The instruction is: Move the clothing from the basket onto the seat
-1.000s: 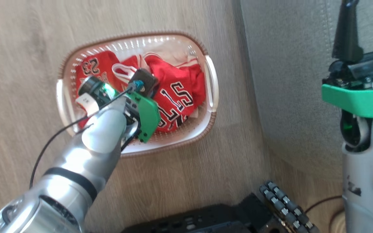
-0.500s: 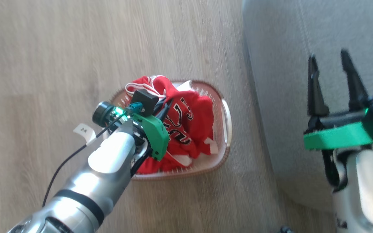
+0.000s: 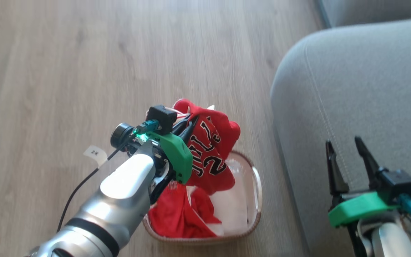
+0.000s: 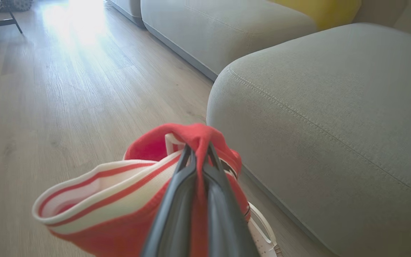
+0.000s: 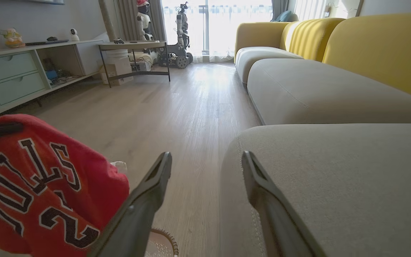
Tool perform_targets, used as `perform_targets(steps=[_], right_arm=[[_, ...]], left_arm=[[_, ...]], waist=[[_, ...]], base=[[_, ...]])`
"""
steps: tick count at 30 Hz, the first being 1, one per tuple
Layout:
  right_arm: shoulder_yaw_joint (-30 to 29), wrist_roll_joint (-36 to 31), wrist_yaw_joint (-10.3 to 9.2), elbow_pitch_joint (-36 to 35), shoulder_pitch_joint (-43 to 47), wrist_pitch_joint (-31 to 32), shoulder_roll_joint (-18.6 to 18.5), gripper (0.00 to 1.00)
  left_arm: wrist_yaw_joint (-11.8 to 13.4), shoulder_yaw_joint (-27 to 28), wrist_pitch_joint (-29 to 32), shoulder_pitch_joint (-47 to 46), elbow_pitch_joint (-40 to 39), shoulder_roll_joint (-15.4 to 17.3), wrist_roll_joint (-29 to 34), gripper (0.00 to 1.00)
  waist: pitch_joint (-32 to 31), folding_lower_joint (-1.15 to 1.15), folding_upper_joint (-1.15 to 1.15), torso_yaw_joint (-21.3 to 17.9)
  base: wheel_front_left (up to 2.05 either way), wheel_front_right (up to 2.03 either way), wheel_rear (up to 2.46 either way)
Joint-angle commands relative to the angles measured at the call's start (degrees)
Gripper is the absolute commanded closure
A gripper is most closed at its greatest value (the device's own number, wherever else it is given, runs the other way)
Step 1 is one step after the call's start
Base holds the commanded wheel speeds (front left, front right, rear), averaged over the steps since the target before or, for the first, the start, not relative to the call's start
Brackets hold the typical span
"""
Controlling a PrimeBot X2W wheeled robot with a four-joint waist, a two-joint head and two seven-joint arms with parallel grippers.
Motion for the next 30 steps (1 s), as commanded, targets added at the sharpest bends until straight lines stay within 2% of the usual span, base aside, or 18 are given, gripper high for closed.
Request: perform_targets(steps=[1, 10, 18, 24, 30], right_arm=[[1.5, 0.3, -0.02, -1.1, 0.0, -0.4, 0.0, 0.0], [2.7, 0.7, -0.02, 0.2, 2.0, -0.4, 0.0, 0.0], [6.2, -0.1, -0.02, 2.8, 0.2, -0.4, 0.0, 0.0], [11.3, -1.4, -0.02, 6.6, -4.7, -0.4, 0.0, 0.0], [20.4, -1.9, -0.02, 13.7, -11.4, -0.4, 0.0, 0.0]], left_arm=[[0.4, 2.2, 0.4, -2.6, -1.7, 0.8, -0.9, 1.0], [0.9, 3.7, 2.9, -6.5, -3.8, 1.8, -2.2, 1.0], [1.7, 4.7, 4.5, -10.4, -6.7, 2.3, -2.8, 1.0], [2.0, 4.5, 5.4, -12.4, -8.4, 1.9, -3.1, 1.0], [2.4, 3.6, 5.9, -13.0, -9.4, 1.4, -3.5, 1.0]], waist=[[-5.3, 0.0, -0.01, 1.2], [-8.4, 0.0, -0.01, 2.2], [-9.3, 0.0, -0.01, 3.3], [-9.5, 0.0, -0.01, 4.3], [-9.6, 0.0, -0.01, 5.6]], base=[[0.0, 0.0, 0.0], [0.0, 0.0, 0.0], [0.0, 0.0, 0.0], [0.0, 0.0, 0.0], [0.0, 0.0, 0.0]])
